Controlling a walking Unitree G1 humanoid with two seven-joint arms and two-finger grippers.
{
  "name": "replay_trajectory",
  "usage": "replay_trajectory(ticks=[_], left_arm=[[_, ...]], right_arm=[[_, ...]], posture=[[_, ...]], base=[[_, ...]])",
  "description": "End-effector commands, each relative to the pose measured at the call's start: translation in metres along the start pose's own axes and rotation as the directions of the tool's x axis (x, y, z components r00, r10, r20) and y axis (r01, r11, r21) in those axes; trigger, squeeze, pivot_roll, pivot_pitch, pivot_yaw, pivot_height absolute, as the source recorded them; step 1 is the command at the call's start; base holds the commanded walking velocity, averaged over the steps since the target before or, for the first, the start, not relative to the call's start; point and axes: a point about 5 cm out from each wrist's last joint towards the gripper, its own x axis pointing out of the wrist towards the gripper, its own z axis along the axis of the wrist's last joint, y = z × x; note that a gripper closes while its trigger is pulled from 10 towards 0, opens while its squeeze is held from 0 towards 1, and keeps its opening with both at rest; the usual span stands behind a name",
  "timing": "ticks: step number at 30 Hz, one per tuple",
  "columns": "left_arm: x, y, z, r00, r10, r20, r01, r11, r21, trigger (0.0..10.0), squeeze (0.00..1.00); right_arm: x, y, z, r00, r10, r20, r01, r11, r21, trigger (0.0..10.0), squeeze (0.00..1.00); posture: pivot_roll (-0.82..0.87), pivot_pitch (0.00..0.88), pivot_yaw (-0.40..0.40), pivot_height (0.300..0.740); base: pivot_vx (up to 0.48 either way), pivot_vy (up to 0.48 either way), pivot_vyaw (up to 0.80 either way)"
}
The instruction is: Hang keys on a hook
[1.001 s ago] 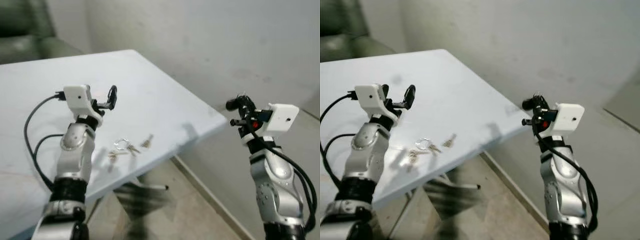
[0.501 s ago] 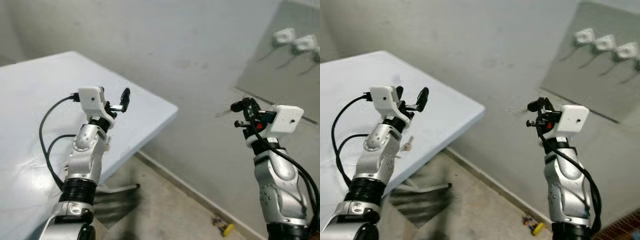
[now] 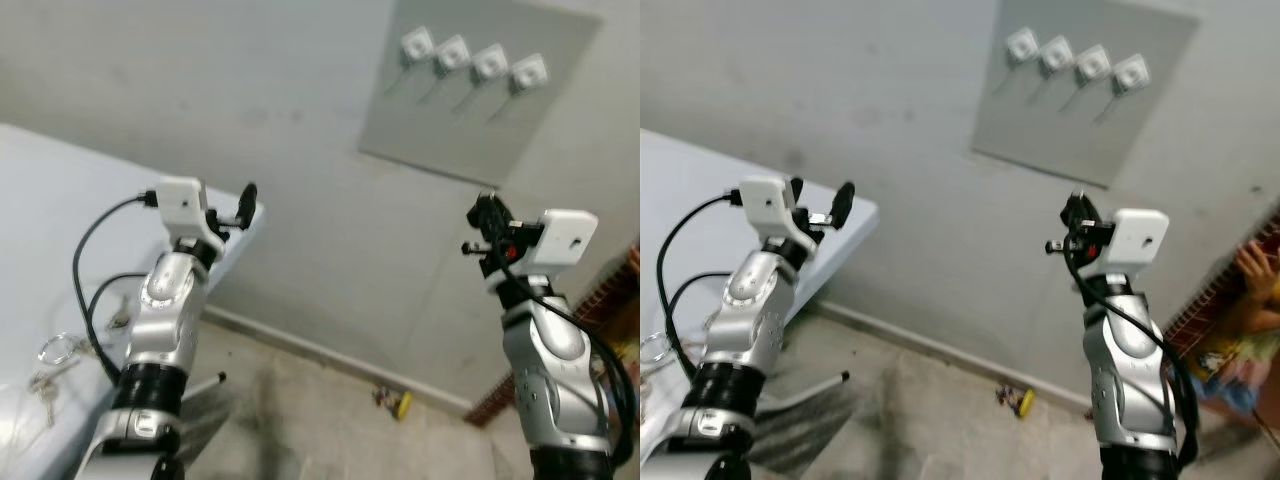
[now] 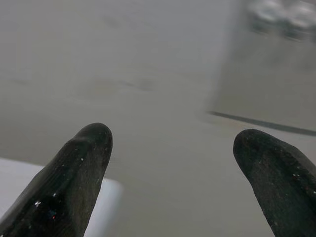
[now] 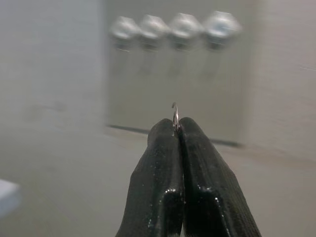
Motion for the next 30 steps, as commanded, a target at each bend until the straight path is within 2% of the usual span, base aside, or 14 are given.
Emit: replay_trajectory(ticks=[1,6,13,30], left_arm=[[0.001,-0.015,-0.001,0.997,-0.075,-0.010,0.075,0.997,0.022,10.0,0.00],[0.001,-0.020,-0.001,0.996,-0.092,-0.017,0.093,0.995,0.033,10.0,0.00],[0.002,-0.016,0.000,0.997,-0.077,-0.023,0.078,0.997,0.022,10.0,0.00],[0.003,-0.008,0.001,0.997,-0.058,-0.044,0.059,0.998,0.030,10.0,0.00]], right_arm=[[0.003,-0.001,0.002,1.000,-0.016,0.000,0.016,1.000,-0.024,10.0,0.00],[0.002,0.000,-0.003,0.999,-0.039,-0.031,0.037,0.999,-0.034,10.0,0.00],[0.000,0.002,-0.003,0.999,-0.027,-0.024,0.025,0.999,-0.045,10.0,0.00],[0.001,0.009,-0.004,1.000,-0.001,-0.020,0.001,0.999,-0.040,10.0,0.00]], posture=[[0.03,0.008,-0.078,0.740],[0.03,0.009,-0.071,0.740],[0.03,0.005,-0.067,0.740],[0.03,0.000,-0.068,0.740]], base=[[0.000,0.000,0.00],[0.000,0.000,0.00],[0.000,0.000,0.00],[0.340,0.000,0.00]])
